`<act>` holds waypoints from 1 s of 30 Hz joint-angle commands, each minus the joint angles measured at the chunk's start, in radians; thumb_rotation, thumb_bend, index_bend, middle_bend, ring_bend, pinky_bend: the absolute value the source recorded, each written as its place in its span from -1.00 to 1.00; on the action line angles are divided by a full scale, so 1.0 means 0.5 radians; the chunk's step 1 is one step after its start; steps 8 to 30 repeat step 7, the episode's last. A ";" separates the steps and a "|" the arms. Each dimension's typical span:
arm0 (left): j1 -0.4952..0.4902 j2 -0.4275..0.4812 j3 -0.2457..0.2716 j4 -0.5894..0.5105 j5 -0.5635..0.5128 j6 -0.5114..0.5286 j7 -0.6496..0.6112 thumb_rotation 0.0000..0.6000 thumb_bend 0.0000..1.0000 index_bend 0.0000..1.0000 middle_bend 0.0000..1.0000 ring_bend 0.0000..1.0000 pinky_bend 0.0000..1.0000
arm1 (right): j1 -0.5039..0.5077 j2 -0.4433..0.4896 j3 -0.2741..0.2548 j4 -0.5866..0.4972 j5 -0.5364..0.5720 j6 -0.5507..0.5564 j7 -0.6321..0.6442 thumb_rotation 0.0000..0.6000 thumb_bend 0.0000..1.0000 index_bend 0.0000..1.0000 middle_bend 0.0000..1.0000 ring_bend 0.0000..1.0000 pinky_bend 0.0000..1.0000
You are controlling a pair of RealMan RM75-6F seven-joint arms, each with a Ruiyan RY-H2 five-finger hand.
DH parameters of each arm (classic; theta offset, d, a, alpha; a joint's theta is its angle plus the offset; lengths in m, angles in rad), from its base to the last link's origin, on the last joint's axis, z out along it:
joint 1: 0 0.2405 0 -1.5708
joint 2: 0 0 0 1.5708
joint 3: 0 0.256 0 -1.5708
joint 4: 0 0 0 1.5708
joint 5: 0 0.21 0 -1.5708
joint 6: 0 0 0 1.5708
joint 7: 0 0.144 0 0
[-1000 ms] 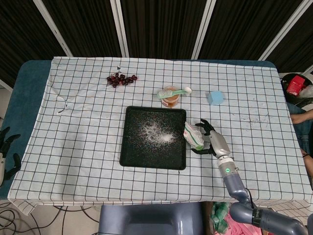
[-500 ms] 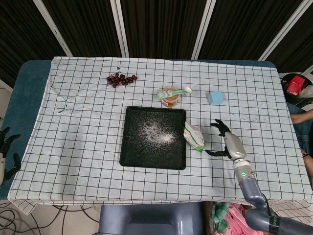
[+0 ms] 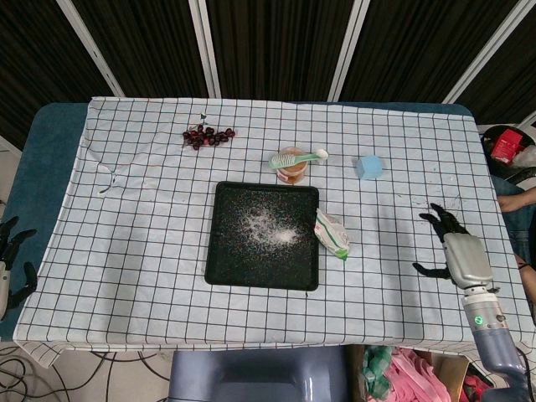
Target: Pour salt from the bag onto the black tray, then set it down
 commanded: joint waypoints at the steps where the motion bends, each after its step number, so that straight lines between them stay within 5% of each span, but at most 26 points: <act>1: 0.000 0.003 0.006 -0.005 0.008 -0.003 0.002 1.00 0.31 -0.61 -0.95 -1.00 -1.00 | -0.124 -0.011 -0.051 0.122 -0.196 0.297 -0.171 1.00 -0.84 -0.67 -0.92 -0.83 -0.48; 7: 0.001 0.012 0.010 -0.017 0.015 -0.003 -0.001 1.00 0.31 -0.61 -0.95 -1.00 -1.00 | -0.186 -0.108 -0.110 0.344 -0.363 0.474 -0.289 1.00 -0.84 -0.67 -0.91 -0.82 -0.48; 30: 0.001 0.012 0.010 -0.017 0.015 -0.003 -0.001 1.00 0.31 -0.61 -0.95 -1.00 -1.00 | -0.186 -0.108 -0.110 0.344 -0.363 0.474 -0.289 1.00 -0.84 -0.67 -0.91 -0.82 -0.48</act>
